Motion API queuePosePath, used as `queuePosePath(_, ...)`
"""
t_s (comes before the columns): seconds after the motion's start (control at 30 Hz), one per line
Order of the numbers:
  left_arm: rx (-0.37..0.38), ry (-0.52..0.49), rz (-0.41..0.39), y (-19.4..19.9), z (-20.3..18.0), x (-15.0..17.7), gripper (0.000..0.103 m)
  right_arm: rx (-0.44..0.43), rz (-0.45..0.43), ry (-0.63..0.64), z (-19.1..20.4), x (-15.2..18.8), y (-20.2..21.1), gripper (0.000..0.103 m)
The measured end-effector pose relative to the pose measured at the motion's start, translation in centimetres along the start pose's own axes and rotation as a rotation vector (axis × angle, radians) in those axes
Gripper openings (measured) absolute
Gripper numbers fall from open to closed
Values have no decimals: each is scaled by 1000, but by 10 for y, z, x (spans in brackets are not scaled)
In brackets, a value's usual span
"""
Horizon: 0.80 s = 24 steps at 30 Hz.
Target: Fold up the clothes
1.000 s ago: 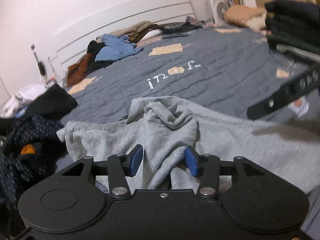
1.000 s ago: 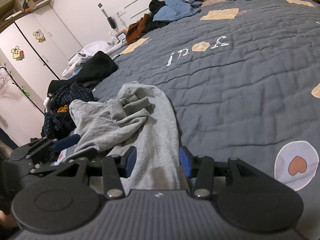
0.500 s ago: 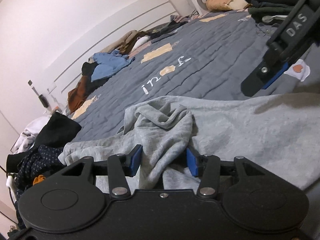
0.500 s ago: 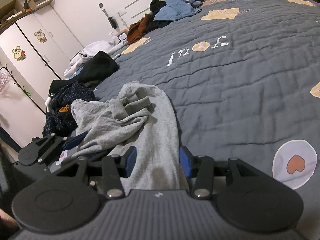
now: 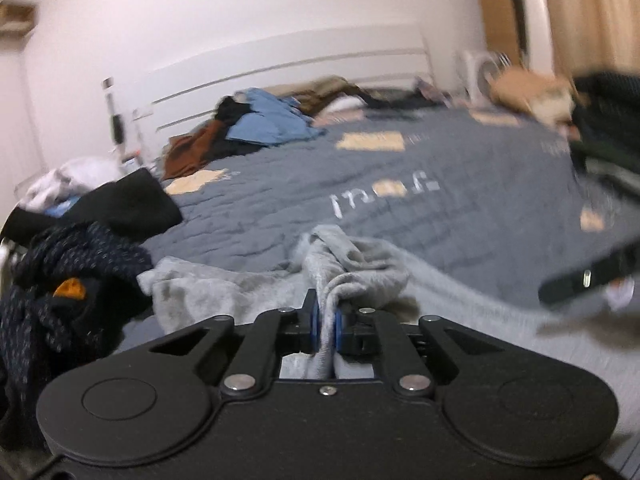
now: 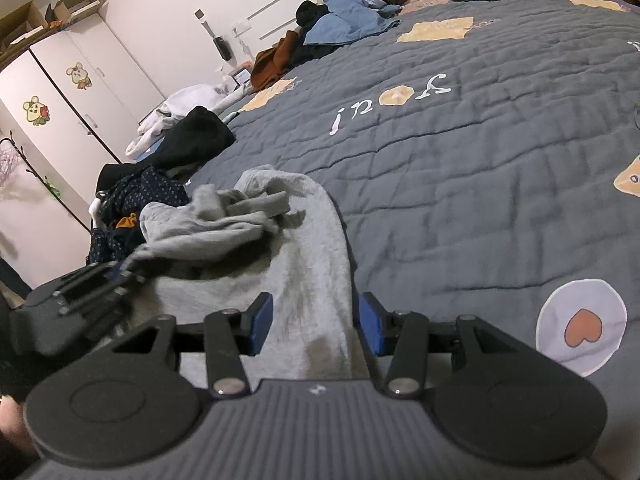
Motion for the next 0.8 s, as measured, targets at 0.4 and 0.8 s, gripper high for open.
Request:
queuePosePath(0.4, -110, 215, 49, 30, 74, 4, 7, -5, 23, 3, 3, 5, -7, 47)
queuePosePath(0.8, -201, 289, 293, 50, 116, 81, 9, -3, 21, -2, 5, 1, -18, 47)
Point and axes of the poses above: each gripper's, at about its wrist camera, not at the fingertips, and y roughly against the way its jaws point, z to its left, x to its underside, the point moved 10 cm from there along -y, roughly the way its jaws point, and after that the axes turned 15 degrees about -x, right-handed, at the moved point
